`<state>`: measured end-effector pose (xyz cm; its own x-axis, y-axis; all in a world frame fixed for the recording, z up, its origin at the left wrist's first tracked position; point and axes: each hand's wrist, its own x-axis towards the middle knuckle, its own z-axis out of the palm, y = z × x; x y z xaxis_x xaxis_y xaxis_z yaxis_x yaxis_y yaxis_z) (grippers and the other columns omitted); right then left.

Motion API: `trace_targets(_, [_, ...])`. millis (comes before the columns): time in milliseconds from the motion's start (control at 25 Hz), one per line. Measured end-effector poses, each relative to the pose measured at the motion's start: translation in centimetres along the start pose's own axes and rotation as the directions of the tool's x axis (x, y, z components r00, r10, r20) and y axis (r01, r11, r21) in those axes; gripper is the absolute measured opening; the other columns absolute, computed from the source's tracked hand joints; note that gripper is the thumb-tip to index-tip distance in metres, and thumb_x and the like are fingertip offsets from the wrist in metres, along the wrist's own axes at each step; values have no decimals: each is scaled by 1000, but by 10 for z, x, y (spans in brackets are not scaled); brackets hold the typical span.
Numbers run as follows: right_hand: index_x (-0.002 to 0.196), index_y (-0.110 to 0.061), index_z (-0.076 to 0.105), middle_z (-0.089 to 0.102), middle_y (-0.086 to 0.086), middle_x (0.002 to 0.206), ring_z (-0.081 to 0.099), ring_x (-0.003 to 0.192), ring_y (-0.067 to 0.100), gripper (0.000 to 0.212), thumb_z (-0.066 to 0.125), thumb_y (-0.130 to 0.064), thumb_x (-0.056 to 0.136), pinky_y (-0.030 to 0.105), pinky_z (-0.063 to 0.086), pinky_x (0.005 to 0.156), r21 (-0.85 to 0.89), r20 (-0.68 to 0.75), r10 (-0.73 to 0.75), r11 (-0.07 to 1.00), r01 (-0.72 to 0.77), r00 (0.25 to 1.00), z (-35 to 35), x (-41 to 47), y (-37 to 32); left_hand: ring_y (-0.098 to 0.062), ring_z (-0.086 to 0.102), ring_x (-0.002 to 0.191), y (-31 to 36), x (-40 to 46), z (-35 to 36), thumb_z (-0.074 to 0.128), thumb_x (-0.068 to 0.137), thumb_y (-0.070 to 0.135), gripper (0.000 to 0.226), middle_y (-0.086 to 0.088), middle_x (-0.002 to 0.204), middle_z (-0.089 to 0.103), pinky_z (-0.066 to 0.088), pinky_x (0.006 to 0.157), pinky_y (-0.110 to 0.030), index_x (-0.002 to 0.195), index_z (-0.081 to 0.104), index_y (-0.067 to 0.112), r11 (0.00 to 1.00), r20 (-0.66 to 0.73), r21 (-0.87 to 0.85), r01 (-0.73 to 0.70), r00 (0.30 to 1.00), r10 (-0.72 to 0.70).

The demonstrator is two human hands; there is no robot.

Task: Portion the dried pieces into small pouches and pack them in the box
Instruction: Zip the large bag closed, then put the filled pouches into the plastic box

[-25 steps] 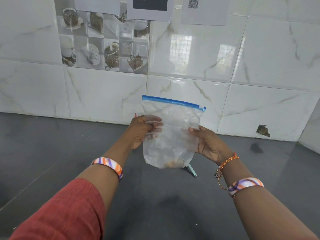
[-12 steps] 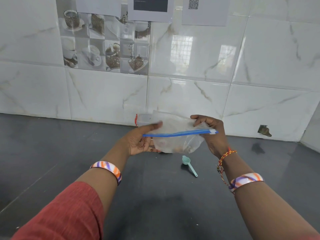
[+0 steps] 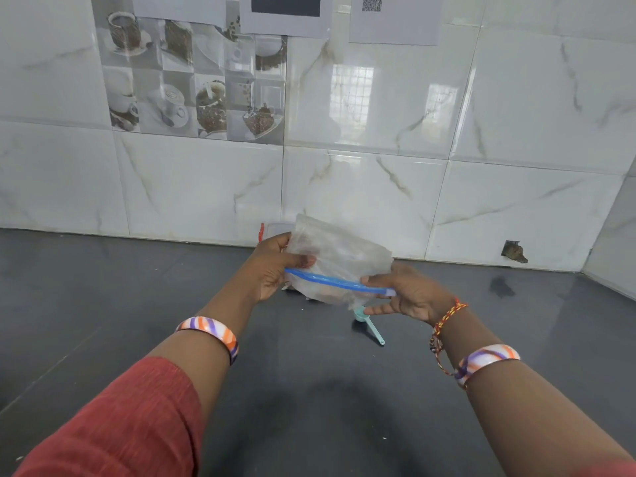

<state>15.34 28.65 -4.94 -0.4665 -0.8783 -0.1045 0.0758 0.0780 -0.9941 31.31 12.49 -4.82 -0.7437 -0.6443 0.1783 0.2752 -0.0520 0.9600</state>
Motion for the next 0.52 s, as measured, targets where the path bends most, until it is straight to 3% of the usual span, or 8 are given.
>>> trace_targets(80, [116, -9, 48, 65, 10, 98, 65, 83, 23, 40, 59, 9, 82, 46, 56, 74, 94, -91, -26, 995, 35, 996, -2, 8, 14, -11, 71, 61, -7, 5, -5, 58, 77, -18, 44, -7, 87, 71, 58, 56, -23, 118, 56, -1, 993, -75, -110, 39, 996, -48])
trace_targets(160, [125, -16, 35, 64, 13, 97, 66, 77, 25, 56, 56, 13, 82, 44, 58, 67, 209, -152, -62, 973, 93, 986, -5, 14, 22, -14, 72, 64, -17, 12, -9, 60, 81, -11, 48, -11, 99, 66, 59, 55, -28, 127, 51, -1, 979, -105, -170, 109, 986, -128])
trace_targets(280, [118, -25, 36, 57, 13, 88, 60, 71, 22, 56, 52, 15, 82, 38, 60, 57, 114, -266, -170, 972, 206, 949, -12, 22, 20, -20, 69, 80, -21, 21, -5, 62, 84, -1, 59, -5, 107, 63, 60, 62, -39, 136, 43, 18, 976, -93, -129, 175, 978, -187])
trace_targets(400, [105, -24, 47, 55, 15, 89, 59, 72, 23, 45, 48, 15, 82, 28, 56, 48, -43, -362, -260, 964, 262, 895, -27, 39, 15, -22, 55, 111, -22, 38, 11, 64, 84, 3, 73, -1, 126, 50, 49, 86, -40, 139, 35, 42, 992, -74, 88, 89, 994, -82])
trace_targets(520, [105, -16, 56, 56, 16, 101, 62, 83, 27, 42, 44, 16, 81, 25, 56, 46, -73, -462, -264, 963, 260, 847, -50, 66, 15, -21, 40, 130, -38, 64, 36, 63, 86, 10, 56, -3, 140, 39, 43, 97, -35, 134, 48, 35, 892, -137, 439, -111, 973, 188])
